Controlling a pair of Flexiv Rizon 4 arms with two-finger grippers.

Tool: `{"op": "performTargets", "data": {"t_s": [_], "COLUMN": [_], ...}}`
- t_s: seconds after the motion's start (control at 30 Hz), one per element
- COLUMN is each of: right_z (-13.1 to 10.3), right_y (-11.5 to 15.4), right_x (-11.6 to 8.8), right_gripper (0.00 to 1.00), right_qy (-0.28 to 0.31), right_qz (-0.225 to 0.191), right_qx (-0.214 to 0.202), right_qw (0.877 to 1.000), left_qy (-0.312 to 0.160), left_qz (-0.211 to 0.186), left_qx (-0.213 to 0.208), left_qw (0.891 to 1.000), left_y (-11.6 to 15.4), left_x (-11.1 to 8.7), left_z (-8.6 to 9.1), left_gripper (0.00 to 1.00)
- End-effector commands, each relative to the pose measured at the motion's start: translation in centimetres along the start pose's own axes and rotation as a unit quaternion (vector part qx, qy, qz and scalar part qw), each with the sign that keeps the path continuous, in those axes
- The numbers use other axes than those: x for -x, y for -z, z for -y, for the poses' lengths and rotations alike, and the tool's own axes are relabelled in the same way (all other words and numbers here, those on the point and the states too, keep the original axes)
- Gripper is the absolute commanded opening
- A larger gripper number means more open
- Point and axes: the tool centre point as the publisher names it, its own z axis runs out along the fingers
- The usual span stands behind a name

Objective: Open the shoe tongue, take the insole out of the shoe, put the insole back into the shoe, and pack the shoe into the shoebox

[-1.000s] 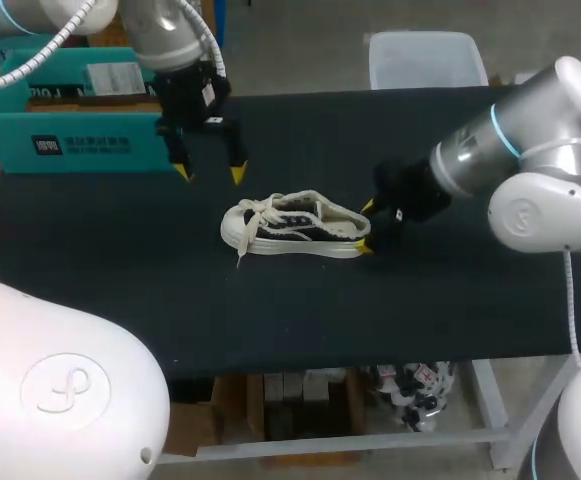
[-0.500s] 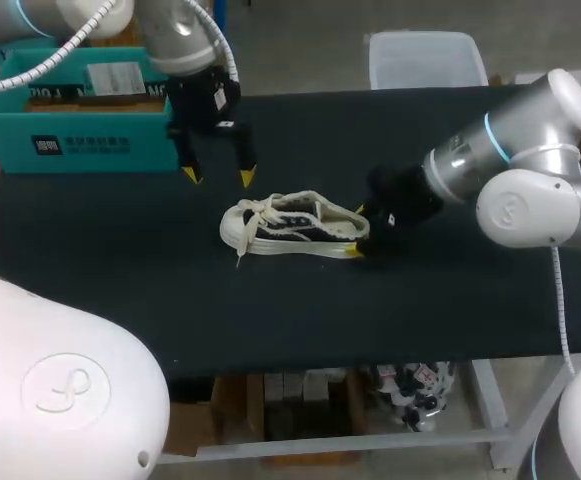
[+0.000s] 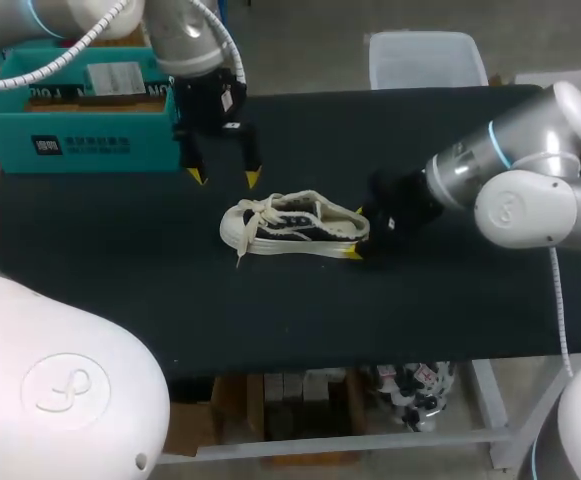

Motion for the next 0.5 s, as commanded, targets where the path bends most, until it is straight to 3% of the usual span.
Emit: {"op": "performTargets", "data": {"t_s": [0.03, 0.07, 0.5], "right_z": [0.1, 0.1, 0.2], "right_y": [-0.6, -0.6, -0.6], "right_x": [0.3, 0.3, 0.2], "right_gripper": [0.22, 0.00, 0.00], "right_qy": [0.000, 0.000, 0.000], "right_qz": [-0.004, -0.005, -0.005], "right_qx": [0.004, 0.005, 0.012], "right_qw": [1.000, 1.000, 1.000], "left_qy": [0.004, 0.006, 0.025], "left_qz": [0.004, 0.009, 0.072], "left_qx": [0.002, 0.000, -0.015], "left_qw": [1.000, 1.000, 0.997], "left_y": [-0.2, -0.2, -1.0], "left_x": [-0.6, -0.8, -5.2], "left_z": [0.6, 0.7, 2.3], "left_gripper": [1.00, 1.00, 1.00]}}
